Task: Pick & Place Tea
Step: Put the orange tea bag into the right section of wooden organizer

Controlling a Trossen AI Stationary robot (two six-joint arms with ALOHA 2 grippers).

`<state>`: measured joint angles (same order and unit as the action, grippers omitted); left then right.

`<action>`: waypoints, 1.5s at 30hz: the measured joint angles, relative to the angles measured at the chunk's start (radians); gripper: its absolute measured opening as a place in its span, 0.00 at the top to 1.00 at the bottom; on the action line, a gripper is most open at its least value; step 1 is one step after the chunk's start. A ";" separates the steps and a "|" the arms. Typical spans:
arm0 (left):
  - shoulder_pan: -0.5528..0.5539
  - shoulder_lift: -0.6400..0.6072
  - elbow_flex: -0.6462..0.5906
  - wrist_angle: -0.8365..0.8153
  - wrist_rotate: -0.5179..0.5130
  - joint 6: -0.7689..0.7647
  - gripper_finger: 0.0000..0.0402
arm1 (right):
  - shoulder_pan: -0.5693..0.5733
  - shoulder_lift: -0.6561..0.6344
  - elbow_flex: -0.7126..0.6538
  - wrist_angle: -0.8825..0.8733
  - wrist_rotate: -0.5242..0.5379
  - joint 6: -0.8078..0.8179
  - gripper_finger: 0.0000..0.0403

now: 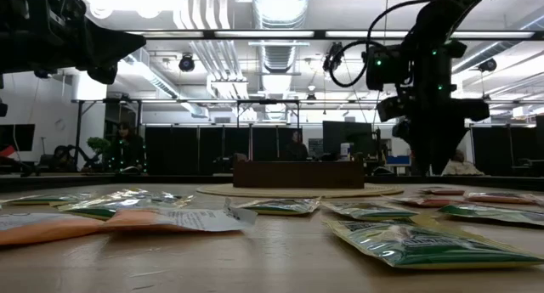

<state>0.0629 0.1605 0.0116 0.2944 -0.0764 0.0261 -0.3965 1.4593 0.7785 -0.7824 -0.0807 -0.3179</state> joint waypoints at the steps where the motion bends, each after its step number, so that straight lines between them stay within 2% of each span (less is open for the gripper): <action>1: 0.000 0.000 0.000 0.000 0.000 0.000 1.00 | 0.000 0.008 -0.001 0.008 0.000 -0.001 0.44; 9: 0.000 0.000 0.000 0.000 0.000 0.000 1.00 | -0.007 0.040 -0.023 0.067 0.002 -0.007 0.44; 22: 0.000 0.000 0.000 0.000 0.000 0.000 1.00 | -0.083 0.001 -0.063 0.077 0.005 -0.034 0.44; 34: 0.000 0.000 0.000 0.000 0.000 0.000 1.00 | -0.082 0.030 -0.086 0.128 -0.003 -0.086 0.45; 38: 0.000 0.000 0.000 0.000 0.000 0.000 1.00 | -0.083 0.036 -0.089 0.141 0.001 -0.086 0.54; 45: 0.000 0.000 0.000 0.000 0.000 0.000 1.00 | -0.083 0.040 -0.087 0.157 0.005 -0.086 0.85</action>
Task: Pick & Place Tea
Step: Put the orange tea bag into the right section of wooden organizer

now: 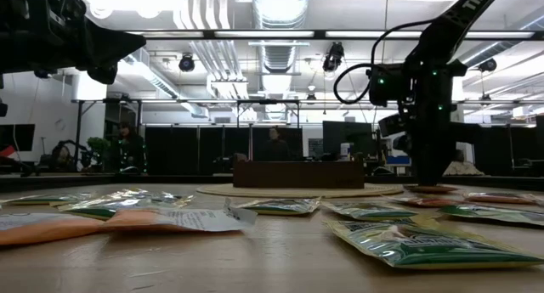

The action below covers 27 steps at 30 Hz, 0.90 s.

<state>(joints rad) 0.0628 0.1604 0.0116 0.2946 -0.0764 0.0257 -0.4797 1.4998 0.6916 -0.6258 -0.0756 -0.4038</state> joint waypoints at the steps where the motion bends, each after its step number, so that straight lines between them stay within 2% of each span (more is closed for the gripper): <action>1: 0.000 0.000 0.000 0.000 0.000 0.000 1.00 | 0.000 0.000 0.001 0.002 0.000 0.000 0.89; 4: 0.000 0.000 0.000 0.000 0.000 0.000 1.00 | 0.001 0.000 0.003 0.005 0.005 0.001 0.96; 10: 0.000 0.000 0.000 0.000 0.000 0.000 1.00 | 0.010 -0.020 0.046 -0.066 0.068 0.039 0.98; 20: 0.000 0.000 0.000 0.000 0.000 0.000 1.00 | 0.044 -0.096 0.251 -0.199 0.370 0.138 0.98; 27: 0.000 0.000 0.000 0.000 0.000 0.000 1.00 | 0.111 -0.023 0.453 -0.207 0.594 0.140 0.98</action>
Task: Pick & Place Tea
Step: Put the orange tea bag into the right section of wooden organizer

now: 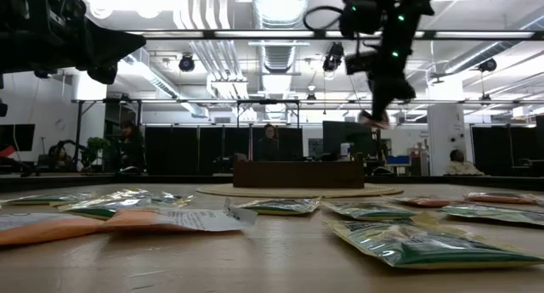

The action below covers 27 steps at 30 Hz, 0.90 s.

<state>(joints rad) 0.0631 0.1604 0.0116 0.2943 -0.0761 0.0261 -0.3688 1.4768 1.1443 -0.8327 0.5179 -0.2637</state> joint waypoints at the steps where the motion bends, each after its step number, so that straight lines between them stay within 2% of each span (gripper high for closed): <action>1: 0.000 0.000 0.000 0.000 0.000 0.000 1.00 | 0.007 0.017 0.024 0.000 0.022 -0.002 0.98; 11: 0.000 0.000 0.000 0.000 0.000 0.000 1.00 | 0.051 0.206 0.152 0.003 0.095 0.000 0.98; 15: 0.000 0.000 0.000 0.000 0.000 0.000 1.00 | 0.082 0.270 0.158 0.039 0.165 0.024 0.98; 20: 0.000 0.000 0.000 0.000 0.000 0.000 1.00 | 0.120 0.320 0.158 0.066 0.319 0.026 0.98; 27: 0.000 0.000 0.000 0.000 0.000 0.000 1.00 | 0.160 0.357 0.158 0.091 0.349 0.079 0.98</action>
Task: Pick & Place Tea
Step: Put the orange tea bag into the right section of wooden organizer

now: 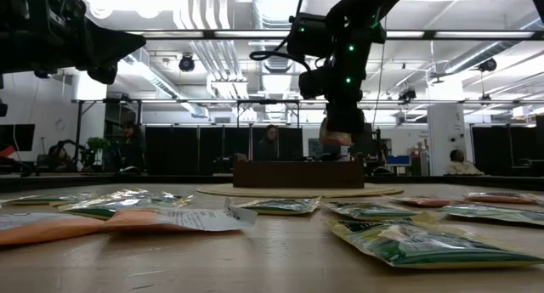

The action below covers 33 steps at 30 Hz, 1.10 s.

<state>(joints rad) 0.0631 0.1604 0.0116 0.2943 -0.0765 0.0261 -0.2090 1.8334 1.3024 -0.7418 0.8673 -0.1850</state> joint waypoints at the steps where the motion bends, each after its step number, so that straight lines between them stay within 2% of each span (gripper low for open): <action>1: 0.000 0.000 0.000 0.000 0.000 0.000 1.00 | 0.001 0.005 -0.002 -0.001 0.000 0.006 0.98; 17: 0.000 0.000 0.000 0.000 0.000 0.000 1.00 | 0.002 0.066 -0.009 0.001 -0.002 0.028 0.98; 25: 0.000 0.000 0.000 0.000 0.000 0.000 1.00 | 0.002 0.066 -0.009 0.000 -0.057 0.021 0.98; 33: 0.000 0.000 0.000 0.000 0.000 0.000 1.00 | 0.002 0.066 -0.009 -0.009 -0.056 0.025 0.84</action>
<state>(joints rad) 0.0631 0.1604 0.0116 0.2943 -0.0765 0.0258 -0.2073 1.8996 1.2930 -0.7511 0.8116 -0.1599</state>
